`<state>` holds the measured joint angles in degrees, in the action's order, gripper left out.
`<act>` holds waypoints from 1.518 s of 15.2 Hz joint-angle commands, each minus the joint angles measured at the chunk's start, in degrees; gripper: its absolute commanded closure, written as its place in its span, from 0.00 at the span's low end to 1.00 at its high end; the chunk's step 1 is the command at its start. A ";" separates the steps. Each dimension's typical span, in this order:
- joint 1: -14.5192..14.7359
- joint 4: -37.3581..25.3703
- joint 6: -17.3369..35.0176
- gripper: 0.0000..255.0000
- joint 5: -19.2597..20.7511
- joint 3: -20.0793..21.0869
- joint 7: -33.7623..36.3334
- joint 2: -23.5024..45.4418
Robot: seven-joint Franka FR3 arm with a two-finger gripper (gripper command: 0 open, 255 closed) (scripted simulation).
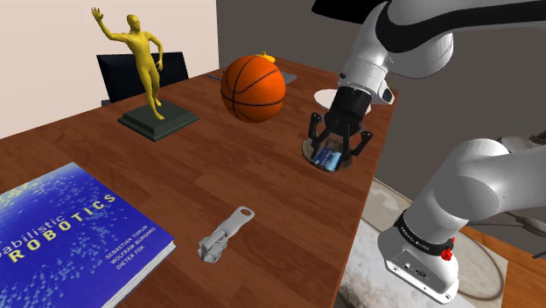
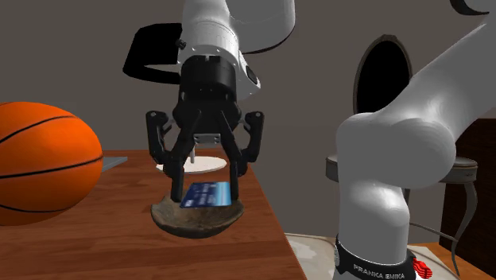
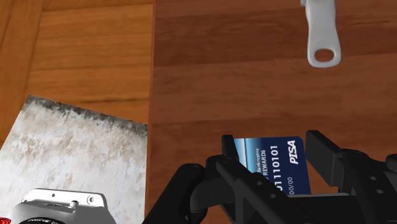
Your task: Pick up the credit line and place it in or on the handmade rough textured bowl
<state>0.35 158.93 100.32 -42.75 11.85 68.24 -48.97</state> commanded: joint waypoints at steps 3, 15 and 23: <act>-3.70 -3.82 -2.14 1.00 5.47 -4.92 -4.36 4.56; -8.39 -9.69 -1.12 1.00 12.32 -11.73 -13.38 16.07; -8.08 -5.67 5.02 1.00 11.09 -11.26 -16.55 18.91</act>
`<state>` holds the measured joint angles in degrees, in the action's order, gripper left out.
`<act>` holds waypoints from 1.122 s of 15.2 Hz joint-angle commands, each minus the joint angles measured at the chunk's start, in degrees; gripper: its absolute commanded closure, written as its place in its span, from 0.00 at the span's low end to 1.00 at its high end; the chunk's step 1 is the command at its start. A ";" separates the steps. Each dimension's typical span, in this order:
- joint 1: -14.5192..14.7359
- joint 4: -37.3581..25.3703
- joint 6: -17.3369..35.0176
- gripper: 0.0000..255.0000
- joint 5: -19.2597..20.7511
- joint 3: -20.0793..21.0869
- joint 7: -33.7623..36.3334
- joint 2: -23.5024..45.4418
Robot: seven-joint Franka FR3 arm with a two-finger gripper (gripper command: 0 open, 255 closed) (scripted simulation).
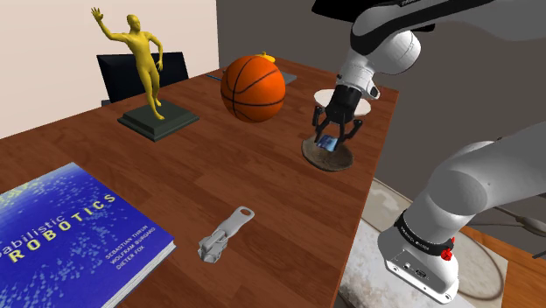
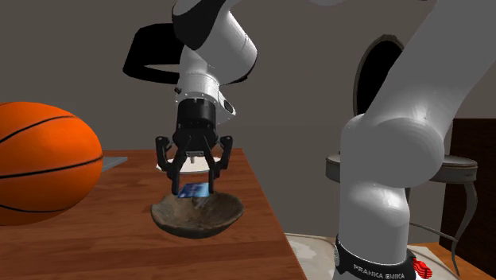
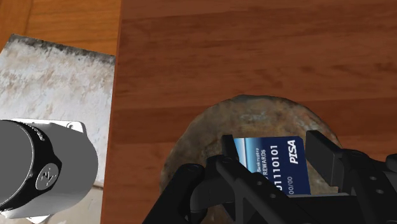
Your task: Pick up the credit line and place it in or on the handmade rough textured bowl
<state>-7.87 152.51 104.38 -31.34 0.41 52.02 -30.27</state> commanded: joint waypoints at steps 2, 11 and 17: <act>0.25 1.63 2.56 1.00 -0.71 0.30 -1.18 1.11; 0.36 2.32 3.88 1.00 -1.06 0.38 -1.89 1.90; 0.36 2.32 3.88 0.00 -1.06 0.38 -1.89 1.90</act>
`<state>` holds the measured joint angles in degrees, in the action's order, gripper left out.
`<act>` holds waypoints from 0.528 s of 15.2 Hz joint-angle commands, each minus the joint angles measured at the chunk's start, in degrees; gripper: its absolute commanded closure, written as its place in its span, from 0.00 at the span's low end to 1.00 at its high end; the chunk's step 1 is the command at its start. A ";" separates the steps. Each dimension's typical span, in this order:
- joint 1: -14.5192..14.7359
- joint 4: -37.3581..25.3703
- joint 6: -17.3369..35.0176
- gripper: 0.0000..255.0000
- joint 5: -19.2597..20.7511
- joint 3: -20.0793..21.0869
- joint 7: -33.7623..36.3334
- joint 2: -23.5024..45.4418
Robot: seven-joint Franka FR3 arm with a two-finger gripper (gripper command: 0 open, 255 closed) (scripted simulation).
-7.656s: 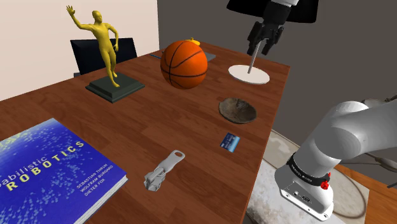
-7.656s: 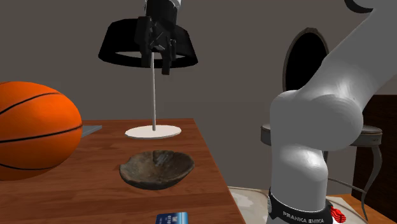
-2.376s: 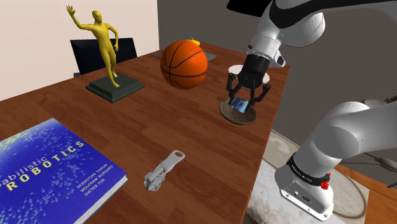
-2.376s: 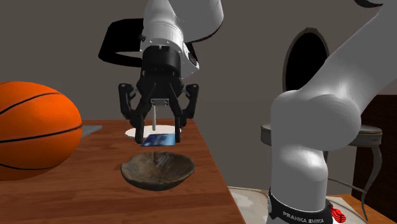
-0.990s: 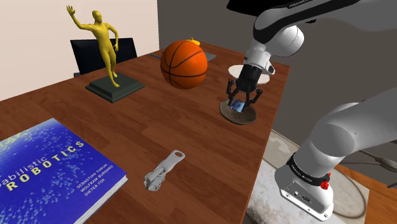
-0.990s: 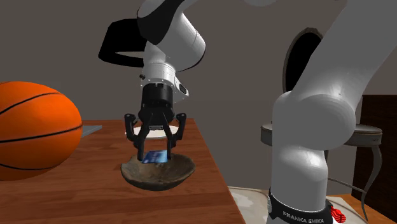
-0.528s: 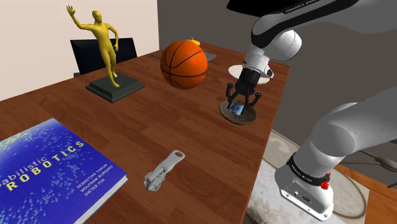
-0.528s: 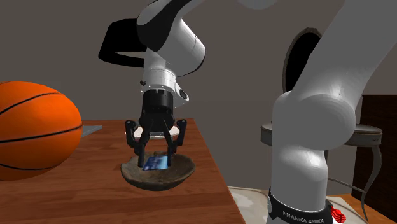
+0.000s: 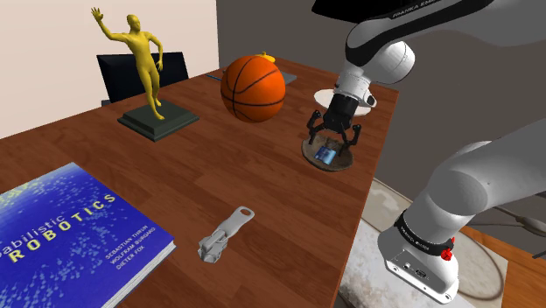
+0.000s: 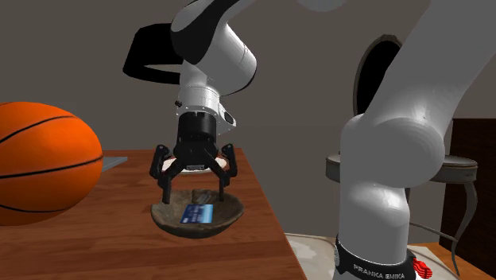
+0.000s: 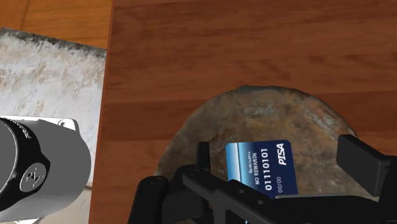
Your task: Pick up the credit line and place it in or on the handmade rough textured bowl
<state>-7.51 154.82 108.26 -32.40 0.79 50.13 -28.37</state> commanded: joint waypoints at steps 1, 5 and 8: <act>-0.62 -1.44 -1.95 0.00 1.07 -0.70 0.27 -0.36; -2.09 -5.83 -7.21 0.00 3.66 -2.60 0.84 -0.79; -2.09 -5.83 -7.21 0.00 3.66 -2.60 0.84 -0.80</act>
<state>-9.58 149.04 101.11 -28.79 -1.78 50.98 -29.17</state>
